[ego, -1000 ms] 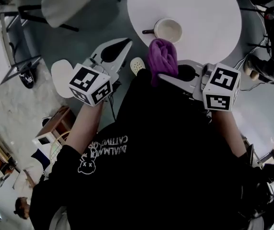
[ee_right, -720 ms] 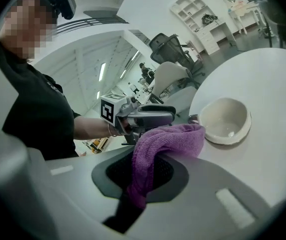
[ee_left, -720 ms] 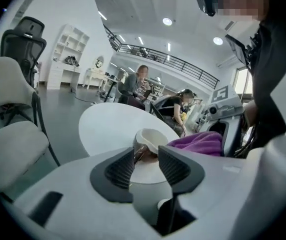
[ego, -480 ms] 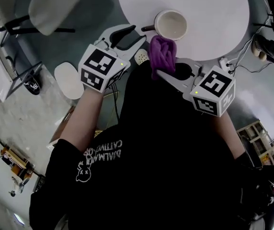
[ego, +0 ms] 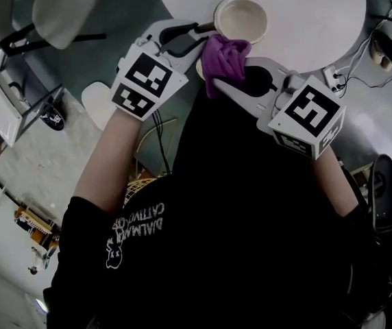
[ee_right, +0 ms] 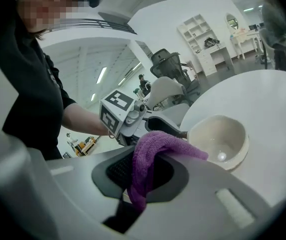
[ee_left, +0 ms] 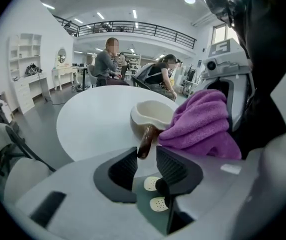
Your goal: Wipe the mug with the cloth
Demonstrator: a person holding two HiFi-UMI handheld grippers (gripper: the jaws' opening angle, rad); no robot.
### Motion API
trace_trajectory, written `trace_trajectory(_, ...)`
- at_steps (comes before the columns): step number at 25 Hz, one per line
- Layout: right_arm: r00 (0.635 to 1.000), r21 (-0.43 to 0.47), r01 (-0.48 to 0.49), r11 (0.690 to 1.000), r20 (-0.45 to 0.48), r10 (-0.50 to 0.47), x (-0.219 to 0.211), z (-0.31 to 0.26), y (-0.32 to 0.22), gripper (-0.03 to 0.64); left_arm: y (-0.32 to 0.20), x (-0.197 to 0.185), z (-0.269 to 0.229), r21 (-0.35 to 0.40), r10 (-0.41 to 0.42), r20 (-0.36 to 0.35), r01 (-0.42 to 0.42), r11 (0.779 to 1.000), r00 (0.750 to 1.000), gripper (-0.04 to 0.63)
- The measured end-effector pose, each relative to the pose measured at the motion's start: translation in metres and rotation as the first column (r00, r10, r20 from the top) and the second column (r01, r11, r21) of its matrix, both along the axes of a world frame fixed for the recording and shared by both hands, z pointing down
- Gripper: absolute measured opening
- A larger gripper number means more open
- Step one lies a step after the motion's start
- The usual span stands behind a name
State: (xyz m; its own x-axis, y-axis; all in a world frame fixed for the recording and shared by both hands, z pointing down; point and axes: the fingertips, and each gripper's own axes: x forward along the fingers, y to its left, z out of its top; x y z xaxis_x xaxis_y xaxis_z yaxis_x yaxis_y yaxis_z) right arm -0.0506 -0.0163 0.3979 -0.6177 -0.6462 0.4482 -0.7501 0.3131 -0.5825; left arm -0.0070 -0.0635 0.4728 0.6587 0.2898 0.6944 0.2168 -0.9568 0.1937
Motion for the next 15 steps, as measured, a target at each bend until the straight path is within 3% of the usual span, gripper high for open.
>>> trace_trajectory(8, 0.997, -0.009, 0.004, 1.0, 0.077, -0.003, 0.003, 0.012, -0.015, 0.046, 0.0, 0.006, 0.006, -0.021, -0.011, 0.059, 0.012, 1.0, 0.998, 0.091)
trace_trajectory(15, 0.993, -0.083, -0.051, 0.995, 0.104, 0.06, 0.016, 0.024, -0.008, 0.046, 0.01, 0.008, 0.008, 0.073, 0.136, 0.125, -0.145, 0.987, 0.983, 0.078)
